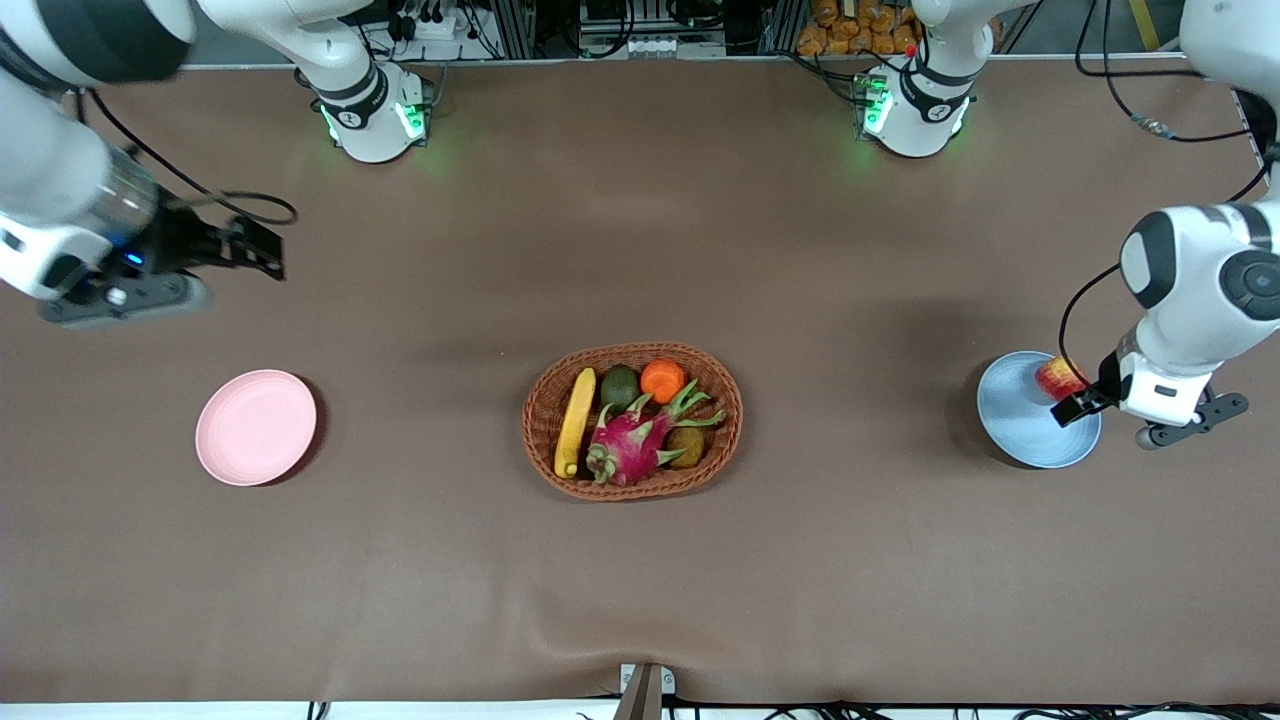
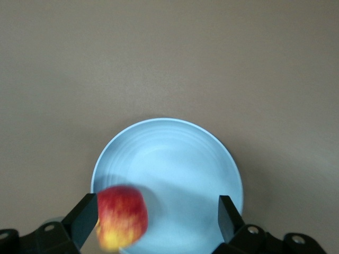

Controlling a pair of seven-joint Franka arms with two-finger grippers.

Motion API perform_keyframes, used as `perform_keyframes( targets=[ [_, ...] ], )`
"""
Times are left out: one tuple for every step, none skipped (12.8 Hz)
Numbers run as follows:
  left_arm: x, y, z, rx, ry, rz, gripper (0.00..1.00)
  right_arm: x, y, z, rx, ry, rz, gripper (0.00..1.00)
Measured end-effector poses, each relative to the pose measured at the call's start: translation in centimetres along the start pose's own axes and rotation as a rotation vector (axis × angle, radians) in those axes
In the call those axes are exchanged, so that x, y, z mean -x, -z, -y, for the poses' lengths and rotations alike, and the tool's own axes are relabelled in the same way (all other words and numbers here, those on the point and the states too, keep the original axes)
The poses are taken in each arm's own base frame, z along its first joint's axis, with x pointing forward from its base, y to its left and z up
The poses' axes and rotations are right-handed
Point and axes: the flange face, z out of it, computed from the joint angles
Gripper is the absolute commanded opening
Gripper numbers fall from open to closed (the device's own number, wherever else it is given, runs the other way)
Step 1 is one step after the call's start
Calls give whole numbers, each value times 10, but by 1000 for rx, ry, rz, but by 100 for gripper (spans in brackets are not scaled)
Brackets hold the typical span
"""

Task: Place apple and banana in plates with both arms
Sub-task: 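Raise the left gripper while the right gripper reaches the basket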

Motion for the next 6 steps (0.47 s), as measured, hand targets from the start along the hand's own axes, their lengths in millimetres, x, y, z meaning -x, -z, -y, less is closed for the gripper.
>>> perform_keyframes(
  targets=[
    [-1, 27, -10, -7, -4, 9, 100, -8, -13, 8, 3, 16, 22, 100],
    [-3, 56, -17, -5, 5, 28, 100, -15, -29, 21, 8, 39, 49, 100],
    [-7, 84, -21, 1, 20, 52, 100, -23, -46, 41, 17, 72, 72, 100],
    [-12, 109, -22, 8, 32, 70, 100, -32, -61, 65, 26, 106, 76, 100],
    [-16, 131, -23, 20, 39, 82, 100, -43, -75, 88, 32, 137, 59, 100],
    [-18, 151, -25, 44, 37, 91, 100, -55, -88, 108, 34, 164, 34, 100]
  ],
)
